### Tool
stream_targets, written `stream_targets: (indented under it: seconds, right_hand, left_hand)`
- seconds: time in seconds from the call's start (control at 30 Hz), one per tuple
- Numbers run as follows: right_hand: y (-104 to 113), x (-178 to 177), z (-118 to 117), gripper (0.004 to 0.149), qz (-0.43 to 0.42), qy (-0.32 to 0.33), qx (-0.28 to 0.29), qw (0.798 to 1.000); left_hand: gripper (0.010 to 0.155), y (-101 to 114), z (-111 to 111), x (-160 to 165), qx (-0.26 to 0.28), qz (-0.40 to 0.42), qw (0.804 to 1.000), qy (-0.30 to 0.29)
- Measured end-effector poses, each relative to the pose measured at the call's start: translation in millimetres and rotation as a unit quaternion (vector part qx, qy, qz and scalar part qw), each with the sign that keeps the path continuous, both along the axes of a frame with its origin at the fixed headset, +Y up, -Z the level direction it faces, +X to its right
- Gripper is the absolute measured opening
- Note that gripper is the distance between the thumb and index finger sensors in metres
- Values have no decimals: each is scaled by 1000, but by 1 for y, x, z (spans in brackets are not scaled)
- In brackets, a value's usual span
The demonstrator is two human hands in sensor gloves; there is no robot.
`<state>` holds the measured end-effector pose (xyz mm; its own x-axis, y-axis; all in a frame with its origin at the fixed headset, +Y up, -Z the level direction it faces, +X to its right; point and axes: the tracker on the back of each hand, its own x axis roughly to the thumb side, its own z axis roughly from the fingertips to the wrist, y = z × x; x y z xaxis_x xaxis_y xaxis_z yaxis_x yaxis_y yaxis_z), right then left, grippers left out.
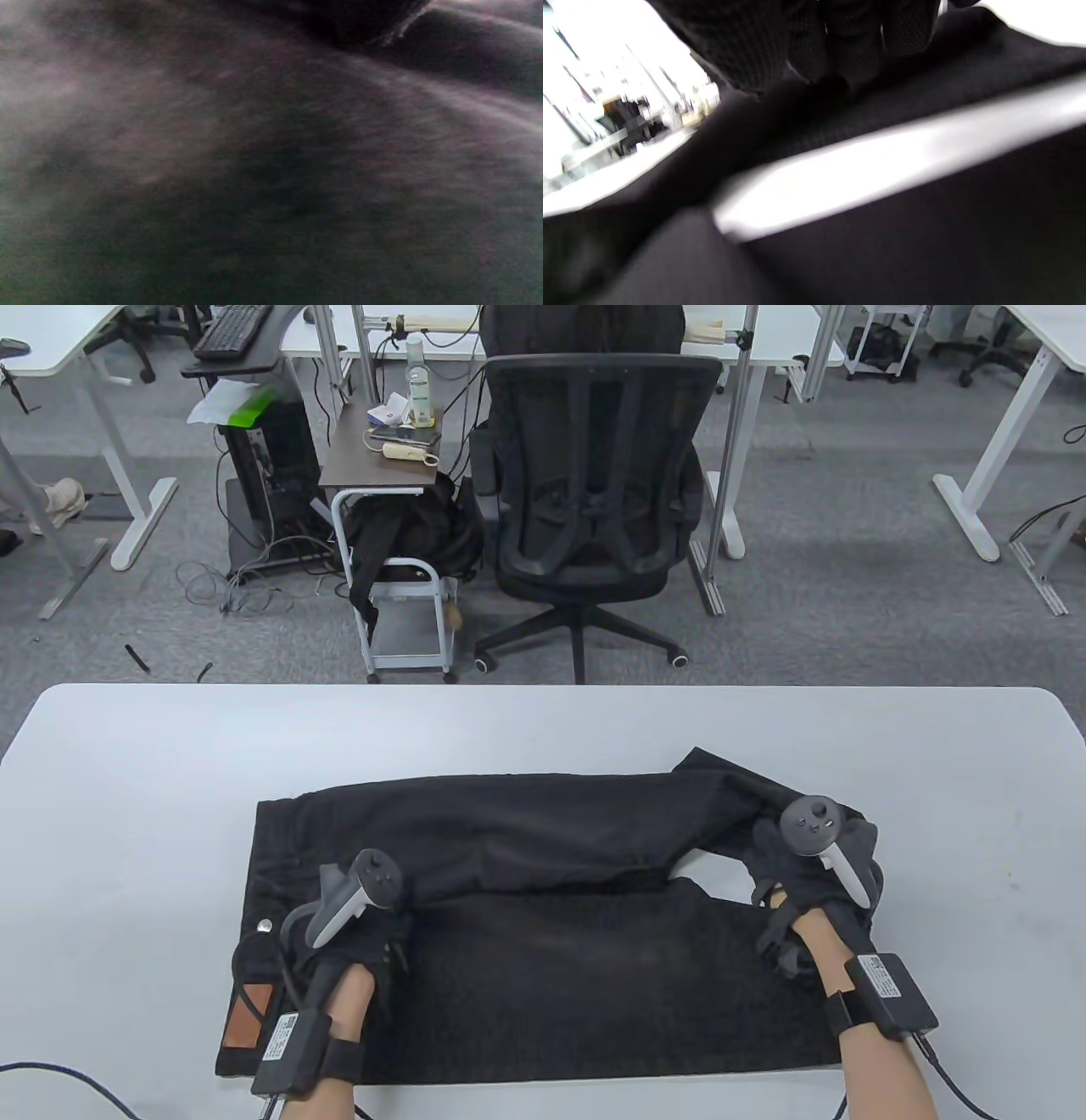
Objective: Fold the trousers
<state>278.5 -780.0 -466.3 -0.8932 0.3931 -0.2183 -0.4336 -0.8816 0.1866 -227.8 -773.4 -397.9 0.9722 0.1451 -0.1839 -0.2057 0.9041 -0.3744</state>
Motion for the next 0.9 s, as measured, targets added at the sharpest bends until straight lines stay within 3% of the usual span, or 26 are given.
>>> stream_targets:
  seconds: [0.1,0.17,0.27,0.33,0.5,0.6,0.67,0.73,0.83,0.9]
  right_hand:
    - [-18,-9,-6,67,4,8,-17,1000]
    - [-32,-19,-13,69,1,25,-45,999]
    - [-43,-24,-17,74,17,22,-65,998]
    - [-41,-18,-18,74,32,18,-48,998]
    - [-33,41,-11,67,65,-64,-53,994]
    - [-28,98,3,68,105,-183,-100,972]
    - [-25,116,9,69,124,-216,-131,960]
    - [-19,122,16,70,120,-233,-116,958]
    - [-10,105,18,70,79,-199,-61,975]
    - [-6,81,16,69,48,-128,-31,990]
  left_hand:
    - [69,9,4,28,21,25,999,-41]
    - [72,5,7,51,1,49,996,-70]
    - [78,-8,6,58,-53,43,996,-63]
    - [77,-14,3,51,-44,29,997,-61]
    - [74,-18,-3,23,-30,38,999,-21]
    - [72,-20,-5,10,-18,37,999,-12]
    - [72,-22,-6,9,-17,53,998,-8]
    - [71,-21,-6,12,-23,42,999,-10]
    - [71,-21,-7,13,-23,39,999,-10]
    - [71,-21,-7,13,-22,41,999,-9]
